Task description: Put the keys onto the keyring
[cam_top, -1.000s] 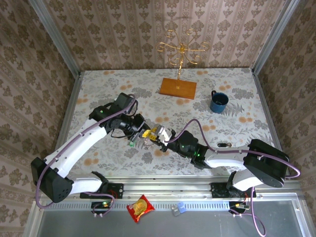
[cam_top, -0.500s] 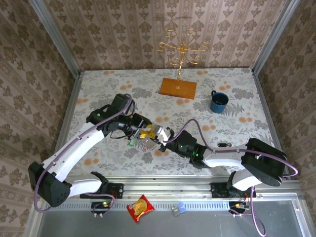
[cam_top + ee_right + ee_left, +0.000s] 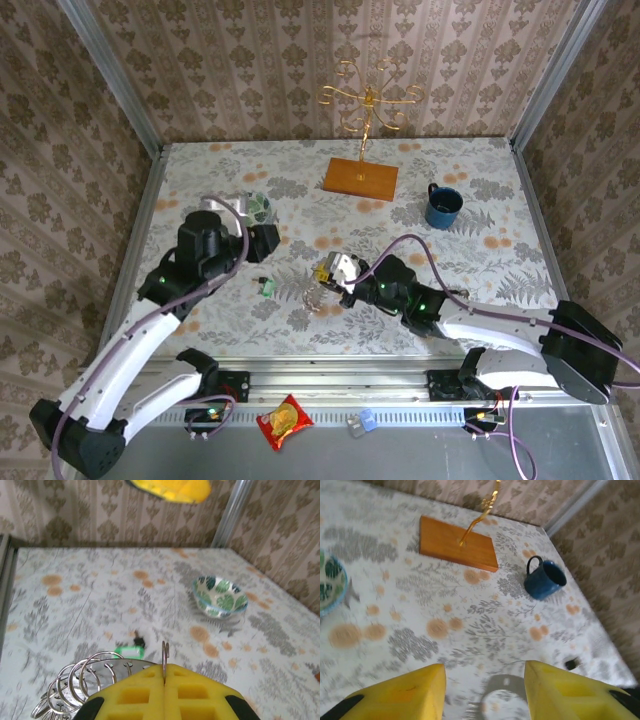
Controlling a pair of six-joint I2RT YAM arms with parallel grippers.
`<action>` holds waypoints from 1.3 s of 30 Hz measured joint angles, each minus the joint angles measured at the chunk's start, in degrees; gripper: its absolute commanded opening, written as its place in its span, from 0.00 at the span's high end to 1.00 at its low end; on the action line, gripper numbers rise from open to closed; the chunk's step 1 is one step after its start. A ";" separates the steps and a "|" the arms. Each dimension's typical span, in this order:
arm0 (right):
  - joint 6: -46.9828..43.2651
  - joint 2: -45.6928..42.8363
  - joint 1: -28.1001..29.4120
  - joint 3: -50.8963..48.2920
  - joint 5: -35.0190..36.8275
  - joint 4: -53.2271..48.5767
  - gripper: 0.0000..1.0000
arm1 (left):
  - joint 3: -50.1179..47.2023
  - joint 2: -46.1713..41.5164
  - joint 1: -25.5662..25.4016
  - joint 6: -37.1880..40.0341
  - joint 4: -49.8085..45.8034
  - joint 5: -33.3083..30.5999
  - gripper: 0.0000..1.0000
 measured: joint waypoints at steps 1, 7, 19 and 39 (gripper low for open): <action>-0.42 -0.50 -0.39 0.31 -0.79 -2.01 1.00 | -1.64 -0.92 -0.02 3.91 1.55 0.39 0.54; -4.04 -2.51 -1.31 3.34 -4.90 -14.64 1.00 | -12.24 -5.88 -0.20 31.23 12.04 9.86 0.51; -10.78 -3.02 -1.31 9.70 -8.87 -29.20 1.00 | -19.63 -2.14 -6.34 56.48 18.16 27.04 0.57; -14.73 -0.52 -0.55 13.77 -10.78 -36.09 1.00 | -18.40 5.35 -8.96 62.84 18.34 32.48 0.78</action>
